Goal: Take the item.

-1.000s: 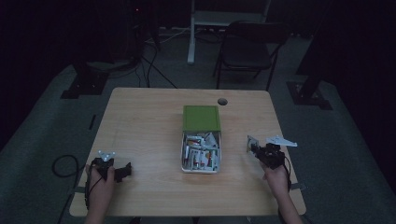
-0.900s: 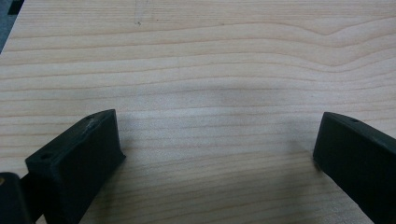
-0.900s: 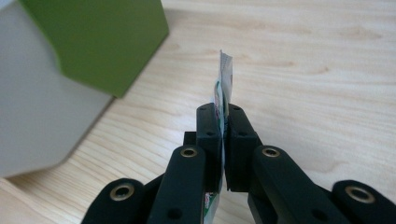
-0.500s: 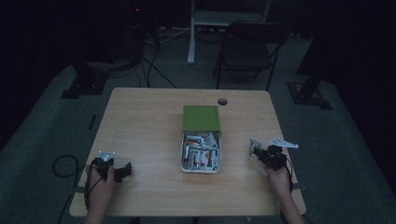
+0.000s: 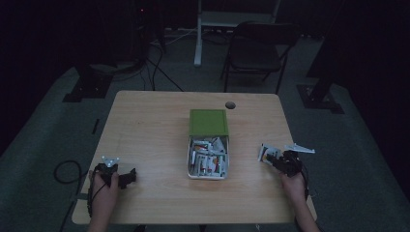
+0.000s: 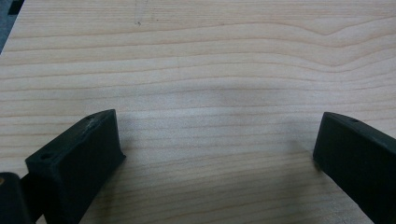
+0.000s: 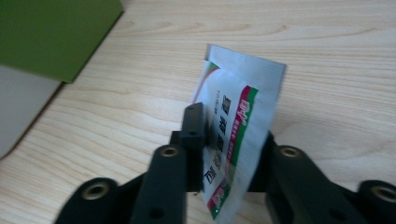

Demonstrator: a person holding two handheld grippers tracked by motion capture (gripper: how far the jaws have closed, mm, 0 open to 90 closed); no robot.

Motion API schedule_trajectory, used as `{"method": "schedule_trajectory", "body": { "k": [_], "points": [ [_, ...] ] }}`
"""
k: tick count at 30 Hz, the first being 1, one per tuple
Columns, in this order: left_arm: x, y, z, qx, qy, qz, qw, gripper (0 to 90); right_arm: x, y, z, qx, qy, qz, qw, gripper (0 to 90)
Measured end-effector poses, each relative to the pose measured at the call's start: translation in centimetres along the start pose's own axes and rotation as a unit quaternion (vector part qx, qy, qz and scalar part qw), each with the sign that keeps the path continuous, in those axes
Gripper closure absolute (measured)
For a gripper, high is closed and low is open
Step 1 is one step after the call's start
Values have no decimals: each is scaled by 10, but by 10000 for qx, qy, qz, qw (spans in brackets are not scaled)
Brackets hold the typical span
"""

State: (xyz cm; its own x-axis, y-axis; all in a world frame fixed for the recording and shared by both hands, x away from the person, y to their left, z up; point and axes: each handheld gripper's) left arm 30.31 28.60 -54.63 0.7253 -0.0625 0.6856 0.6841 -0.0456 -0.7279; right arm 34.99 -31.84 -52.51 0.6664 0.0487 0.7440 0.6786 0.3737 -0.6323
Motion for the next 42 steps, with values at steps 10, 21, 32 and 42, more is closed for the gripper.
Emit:
{"method": "schedule_trajectory", "body": {
  "k": [10, 21, 32, 42],
  "points": [
    [0, 0, 0, 0, 1, -1, 10000, 11, -3, 6, -9, -301, 34, 215, 9993, 493],
    [0, 0, 0, -2, -3, -5, 10000, 11, -4, 11, -17, -690, 49, 486, 9964, 229],
    [0, 0, 0, 0, 0, 0, 10000, 11, -5, -1, -16, -476, 12, 288, 9984, 190],
    [0, 0, 0, 0, 0, 0, 10000, 11, -8, -7, -10, 142, -150, 164, 9997, 135]
  ]
}}
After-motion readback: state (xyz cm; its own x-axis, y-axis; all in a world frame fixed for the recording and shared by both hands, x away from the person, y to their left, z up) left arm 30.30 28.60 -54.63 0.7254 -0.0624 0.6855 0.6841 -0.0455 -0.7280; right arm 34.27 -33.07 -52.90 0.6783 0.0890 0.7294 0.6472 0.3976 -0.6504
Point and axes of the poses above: each handheld gripper's, and its own axes: y roughly forward along the jaws, x roughly out of its top, z roughly to its left
